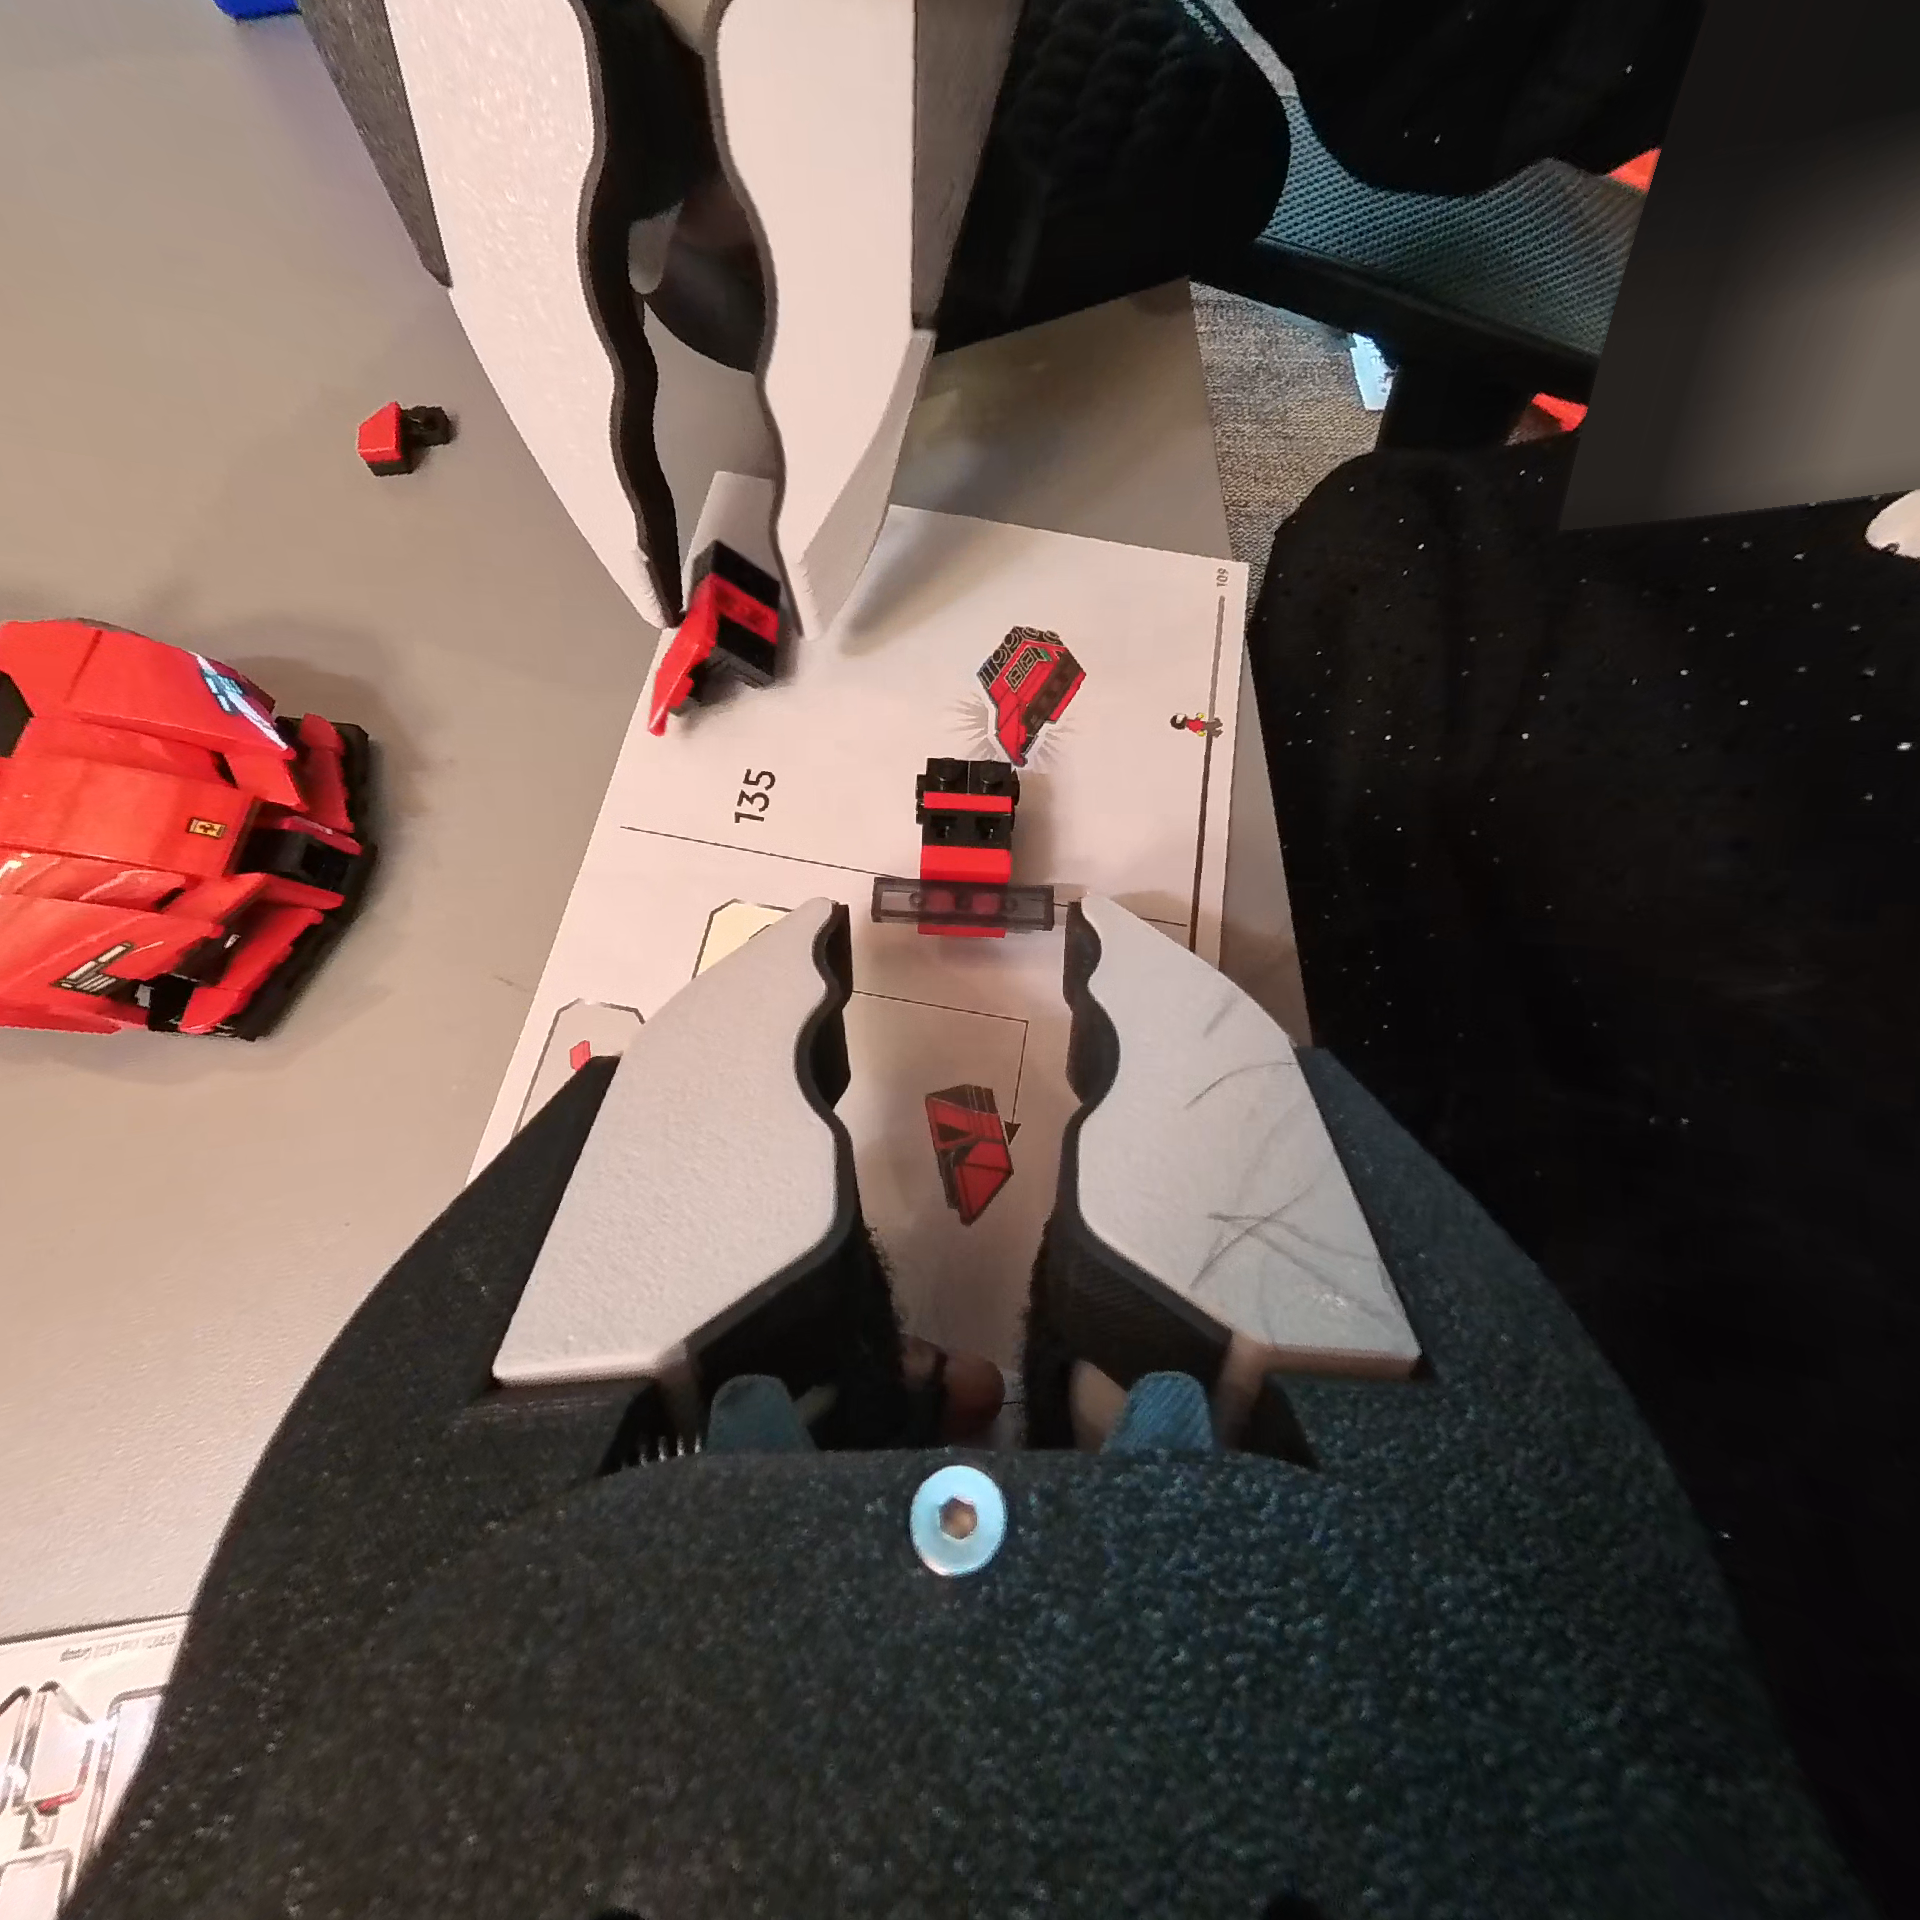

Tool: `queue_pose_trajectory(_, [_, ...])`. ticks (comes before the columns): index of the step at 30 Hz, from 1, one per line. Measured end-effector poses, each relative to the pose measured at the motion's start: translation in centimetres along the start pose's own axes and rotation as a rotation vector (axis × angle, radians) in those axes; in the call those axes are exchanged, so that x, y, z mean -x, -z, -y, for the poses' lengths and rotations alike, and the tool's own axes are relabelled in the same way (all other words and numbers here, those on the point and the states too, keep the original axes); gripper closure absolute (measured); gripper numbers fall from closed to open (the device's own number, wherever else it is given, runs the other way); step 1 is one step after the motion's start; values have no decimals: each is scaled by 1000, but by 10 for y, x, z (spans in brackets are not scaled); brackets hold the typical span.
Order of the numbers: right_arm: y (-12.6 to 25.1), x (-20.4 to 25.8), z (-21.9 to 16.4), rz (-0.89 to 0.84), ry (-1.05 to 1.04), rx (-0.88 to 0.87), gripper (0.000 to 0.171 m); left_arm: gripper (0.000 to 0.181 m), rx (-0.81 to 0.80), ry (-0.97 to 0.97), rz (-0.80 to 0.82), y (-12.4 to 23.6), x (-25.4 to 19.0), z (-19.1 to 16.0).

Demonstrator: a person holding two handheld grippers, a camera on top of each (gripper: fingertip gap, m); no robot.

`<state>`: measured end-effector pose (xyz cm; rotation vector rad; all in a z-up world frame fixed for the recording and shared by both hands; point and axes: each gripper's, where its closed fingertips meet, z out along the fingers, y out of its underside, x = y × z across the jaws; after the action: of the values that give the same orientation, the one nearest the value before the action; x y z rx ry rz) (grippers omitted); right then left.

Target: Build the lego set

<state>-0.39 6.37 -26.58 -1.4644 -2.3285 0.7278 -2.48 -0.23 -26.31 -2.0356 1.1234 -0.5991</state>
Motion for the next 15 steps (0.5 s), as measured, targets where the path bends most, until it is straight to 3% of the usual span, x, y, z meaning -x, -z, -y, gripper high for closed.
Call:
queue_pose_trajectory(8, [1,1,-1,7,-12,-21,144,143,-1,2,1,0,0,0])
queue_pose_trajectory(15, [3,2,5,-10,17,-66,161,144,0,5,2,0,1,0])
